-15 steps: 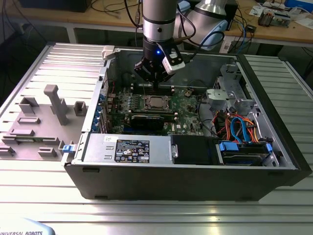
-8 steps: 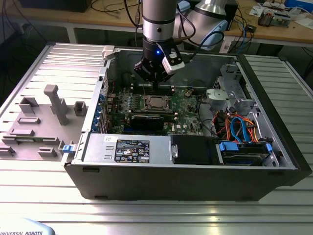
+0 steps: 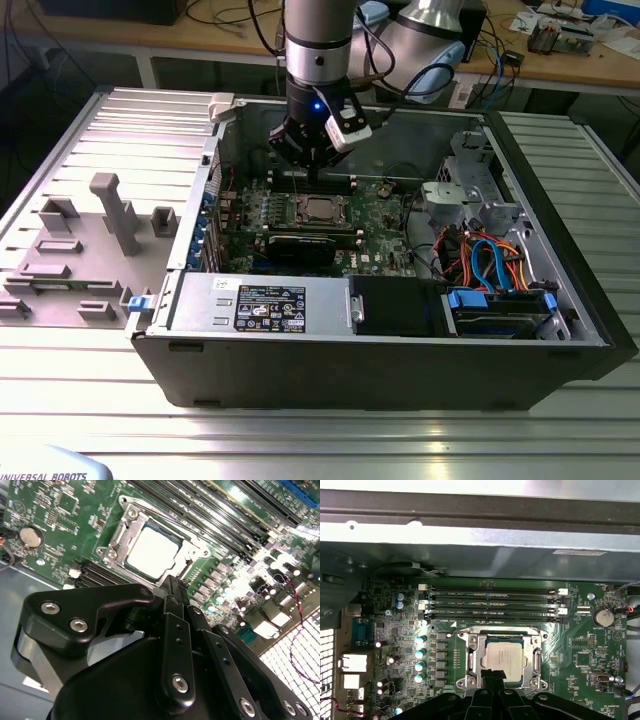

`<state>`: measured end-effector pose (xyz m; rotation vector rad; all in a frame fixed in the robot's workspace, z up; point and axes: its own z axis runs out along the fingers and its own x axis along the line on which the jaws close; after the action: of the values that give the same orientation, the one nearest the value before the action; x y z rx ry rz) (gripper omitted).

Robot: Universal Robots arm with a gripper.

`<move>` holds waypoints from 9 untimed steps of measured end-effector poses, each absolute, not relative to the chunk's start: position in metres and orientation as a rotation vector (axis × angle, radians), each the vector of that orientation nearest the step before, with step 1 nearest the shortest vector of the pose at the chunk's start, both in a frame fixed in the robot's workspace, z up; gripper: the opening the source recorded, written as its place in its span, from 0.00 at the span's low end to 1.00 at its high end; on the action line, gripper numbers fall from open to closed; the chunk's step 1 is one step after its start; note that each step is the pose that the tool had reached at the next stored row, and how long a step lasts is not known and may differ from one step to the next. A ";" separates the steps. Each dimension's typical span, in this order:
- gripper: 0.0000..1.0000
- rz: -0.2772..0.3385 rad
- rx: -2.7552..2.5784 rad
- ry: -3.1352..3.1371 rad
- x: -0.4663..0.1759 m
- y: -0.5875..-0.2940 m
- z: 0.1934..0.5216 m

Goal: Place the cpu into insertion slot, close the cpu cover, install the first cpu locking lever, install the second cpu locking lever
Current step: 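Install the first cpu locking lever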

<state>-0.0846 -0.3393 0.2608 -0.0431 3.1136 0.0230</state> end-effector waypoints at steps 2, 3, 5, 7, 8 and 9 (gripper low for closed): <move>0.11 0.023 -0.043 3.114 -0.093 -0.339 0.261; 0.11 0.023 -0.043 3.114 -0.095 -0.339 0.261; 0.11 0.023 -0.043 3.114 -0.102 -0.339 0.261; 0.11 0.023 -0.043 3.114 -0.109 -0.339 0.261; 0.11 0.023 -0.043 3.114 -0.112 -0.339 0.261; 0.11 0.024 -0.043 3.114 -0.112 -0.339 0.260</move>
<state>-0.1124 -0.3389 0.2604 -0.0430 3.1136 0.0241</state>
